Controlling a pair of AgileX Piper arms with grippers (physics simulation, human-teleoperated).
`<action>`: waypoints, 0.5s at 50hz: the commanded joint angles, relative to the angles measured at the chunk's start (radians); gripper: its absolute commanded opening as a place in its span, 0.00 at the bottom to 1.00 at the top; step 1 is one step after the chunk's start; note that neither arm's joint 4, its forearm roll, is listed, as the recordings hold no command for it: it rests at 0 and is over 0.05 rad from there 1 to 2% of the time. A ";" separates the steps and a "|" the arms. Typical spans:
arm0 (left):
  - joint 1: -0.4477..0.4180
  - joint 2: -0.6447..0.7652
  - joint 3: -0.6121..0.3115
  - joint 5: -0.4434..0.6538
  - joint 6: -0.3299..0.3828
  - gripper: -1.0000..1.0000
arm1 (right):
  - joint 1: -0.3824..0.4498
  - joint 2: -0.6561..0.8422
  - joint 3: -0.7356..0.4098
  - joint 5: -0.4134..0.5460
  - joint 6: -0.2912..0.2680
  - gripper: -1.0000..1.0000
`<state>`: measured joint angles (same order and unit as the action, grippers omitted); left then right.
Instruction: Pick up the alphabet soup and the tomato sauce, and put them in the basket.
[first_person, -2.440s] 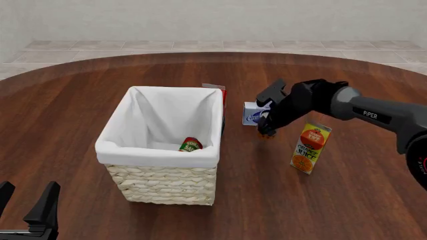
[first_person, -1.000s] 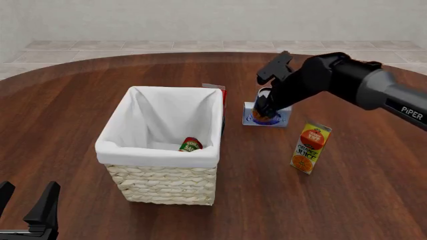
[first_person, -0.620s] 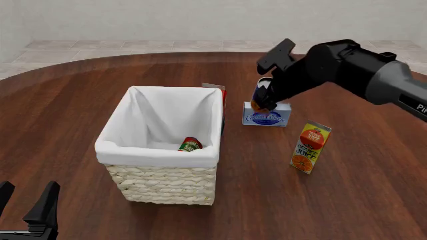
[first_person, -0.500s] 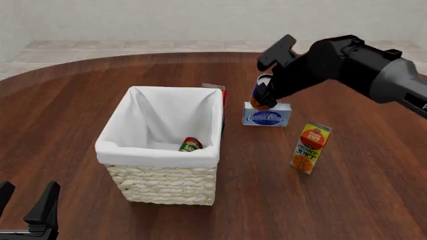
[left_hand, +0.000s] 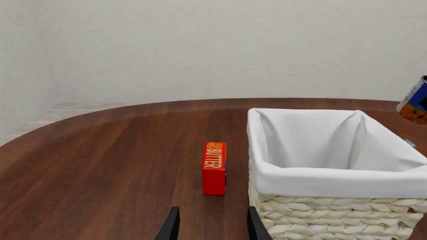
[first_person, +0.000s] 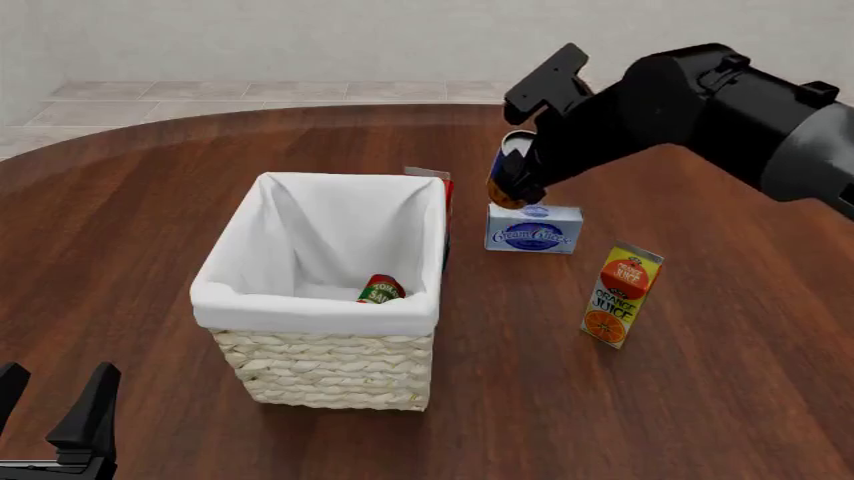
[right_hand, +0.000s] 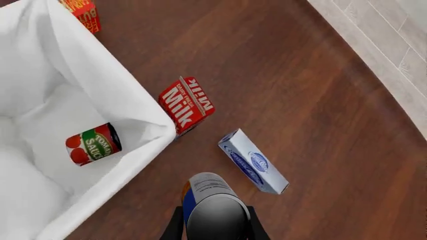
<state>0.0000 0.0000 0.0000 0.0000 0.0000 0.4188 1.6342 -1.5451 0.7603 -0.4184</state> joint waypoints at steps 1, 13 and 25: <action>0.000 0.000 0.000 0.000 0.000 1.00 | 0.030 -0.024 -0.022 0.014 0.023 0.00; 0.000 0.000 0.000 0.000 0.000 1.00 | 0.085 -0.045 -0.027 0.027 0.034 0.00; 0.000 0.000 0.000 0.000 0.000 1.00 | 0.127 -0.041 -0.040 0.025 0.043 0.00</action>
<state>0.0000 0.0000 0.0000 0.0000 0.0000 0.5111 1.6012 -1.5703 0.7869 -0.4040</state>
